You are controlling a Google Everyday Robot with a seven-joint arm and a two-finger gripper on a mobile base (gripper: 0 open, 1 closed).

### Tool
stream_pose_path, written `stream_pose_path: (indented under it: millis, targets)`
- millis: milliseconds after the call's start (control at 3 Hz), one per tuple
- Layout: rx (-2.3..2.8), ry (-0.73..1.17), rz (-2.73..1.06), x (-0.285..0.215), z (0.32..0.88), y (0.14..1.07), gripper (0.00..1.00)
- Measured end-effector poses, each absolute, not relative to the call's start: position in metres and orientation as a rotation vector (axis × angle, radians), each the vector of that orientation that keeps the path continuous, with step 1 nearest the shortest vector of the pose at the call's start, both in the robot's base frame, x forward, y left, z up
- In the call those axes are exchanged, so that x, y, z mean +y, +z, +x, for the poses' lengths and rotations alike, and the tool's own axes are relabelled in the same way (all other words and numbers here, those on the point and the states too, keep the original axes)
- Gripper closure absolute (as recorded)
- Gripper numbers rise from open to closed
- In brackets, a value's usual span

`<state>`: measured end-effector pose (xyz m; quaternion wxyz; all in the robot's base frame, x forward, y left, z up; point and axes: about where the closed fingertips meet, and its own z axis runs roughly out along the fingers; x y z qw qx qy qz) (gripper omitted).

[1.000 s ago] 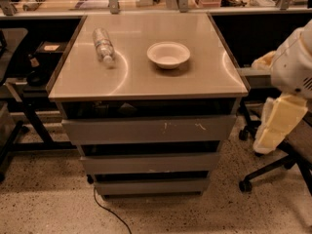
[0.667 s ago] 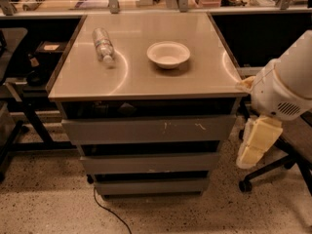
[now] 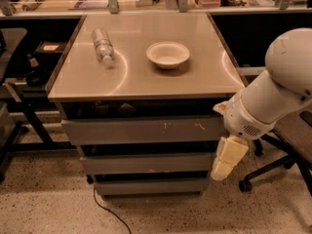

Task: Open top drawer

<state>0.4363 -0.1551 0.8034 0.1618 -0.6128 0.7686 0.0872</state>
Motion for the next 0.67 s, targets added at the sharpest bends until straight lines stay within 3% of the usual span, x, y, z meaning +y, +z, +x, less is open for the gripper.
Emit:
stream_pose_path:
  millis: [667]
  targets:
    - [2.158,0.3,-1.78,-0.131,0.461,0.755,0.0]
